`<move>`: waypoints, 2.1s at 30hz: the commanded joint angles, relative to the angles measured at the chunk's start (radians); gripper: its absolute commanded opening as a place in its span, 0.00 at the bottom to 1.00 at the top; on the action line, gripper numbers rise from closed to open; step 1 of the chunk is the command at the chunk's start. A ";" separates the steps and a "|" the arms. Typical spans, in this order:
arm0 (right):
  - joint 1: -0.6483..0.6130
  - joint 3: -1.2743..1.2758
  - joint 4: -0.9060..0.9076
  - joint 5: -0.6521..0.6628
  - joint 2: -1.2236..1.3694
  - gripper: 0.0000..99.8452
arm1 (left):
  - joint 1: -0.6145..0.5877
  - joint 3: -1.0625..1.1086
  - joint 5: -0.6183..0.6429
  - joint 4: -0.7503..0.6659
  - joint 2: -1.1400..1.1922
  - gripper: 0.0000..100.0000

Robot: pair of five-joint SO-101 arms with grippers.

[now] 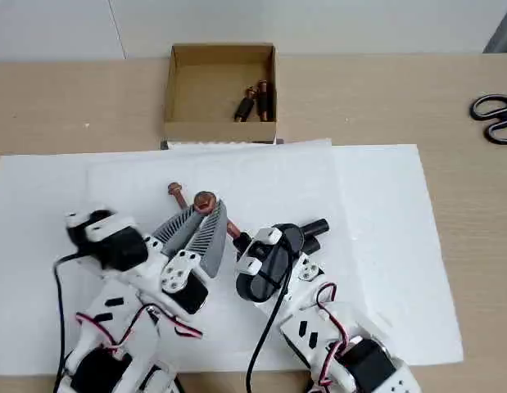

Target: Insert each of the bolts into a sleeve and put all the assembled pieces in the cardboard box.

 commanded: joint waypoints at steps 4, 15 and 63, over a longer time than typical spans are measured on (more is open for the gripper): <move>0.010 -0.080 -0.028 0.034 -0.008 0.00 | 0.003 0.005 -0.008 -0.005 -0.009 0.01; -0.038 -0.095 -0.030 0.048 -0.008 0.00 | 0.061 0.007 0.046 0.002 -0.009 0.01; -0.033 -0.144 -0.024 0.092 -0.008 0.00 | 0.072 0.136 -0.086 0.233 -0.011 0.23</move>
